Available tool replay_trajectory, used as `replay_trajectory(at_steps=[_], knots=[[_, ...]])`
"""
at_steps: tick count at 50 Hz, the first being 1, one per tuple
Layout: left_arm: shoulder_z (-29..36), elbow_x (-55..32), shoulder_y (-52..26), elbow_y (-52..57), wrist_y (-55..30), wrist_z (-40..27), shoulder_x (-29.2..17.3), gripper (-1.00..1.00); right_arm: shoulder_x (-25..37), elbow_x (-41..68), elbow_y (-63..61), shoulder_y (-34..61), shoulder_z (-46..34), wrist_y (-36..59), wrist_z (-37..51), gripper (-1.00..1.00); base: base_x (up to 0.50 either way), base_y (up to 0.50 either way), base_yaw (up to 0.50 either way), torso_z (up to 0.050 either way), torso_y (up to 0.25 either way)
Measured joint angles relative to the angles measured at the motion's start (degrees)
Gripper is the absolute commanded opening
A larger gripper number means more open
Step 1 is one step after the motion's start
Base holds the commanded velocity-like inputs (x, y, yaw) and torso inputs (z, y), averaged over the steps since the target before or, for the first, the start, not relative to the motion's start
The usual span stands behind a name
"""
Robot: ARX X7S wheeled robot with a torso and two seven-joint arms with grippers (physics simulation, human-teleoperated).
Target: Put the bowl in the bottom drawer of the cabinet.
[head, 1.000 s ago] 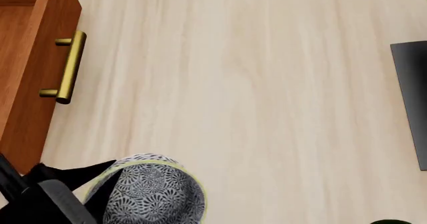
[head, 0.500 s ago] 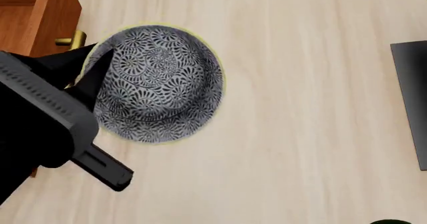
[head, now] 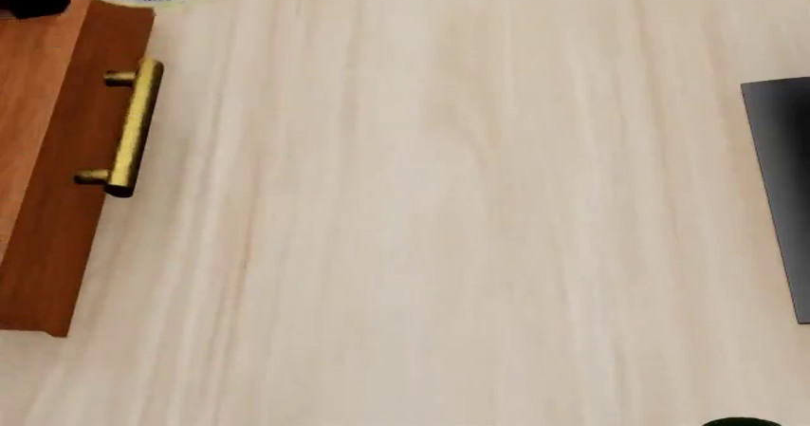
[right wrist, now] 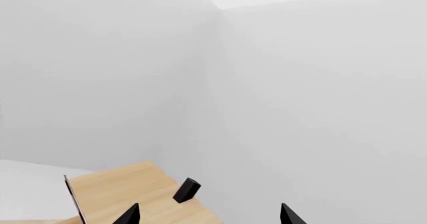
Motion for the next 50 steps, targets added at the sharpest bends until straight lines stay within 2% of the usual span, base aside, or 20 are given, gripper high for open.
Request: replay_trajectory(at_steps=[25, 36, 50], knots=[[-7.1, 5.0, -2.2, -13.6, 10.4, -8.1, 5.3, -1.00, 1.8, 1.2, 0.0, 0.0, -0.3, -0.2, 1.3, 1.00, 0.00, 0.00, 0.00, 0.000, 0.000], [-10.6, 7.0, 0.8, -16.6, 15.9, -10.0, 7.1, -1.00, 2.4, 2.1, 0.0, 0.0, 0.4, 0.1, 1.4, 1.00, 0.00, 0.00, 0.00, 0.000, 0.000], [-15.4, 8.6, 8.6, -17.3, 23.0, -11.3, 8.8, -1.00, 2.6, 4.0, 0.0, 0.0, 3.2, 1.6, 0.0, 1.00, 0.00, 0.00, 0.00, 0.000, 0.001]])
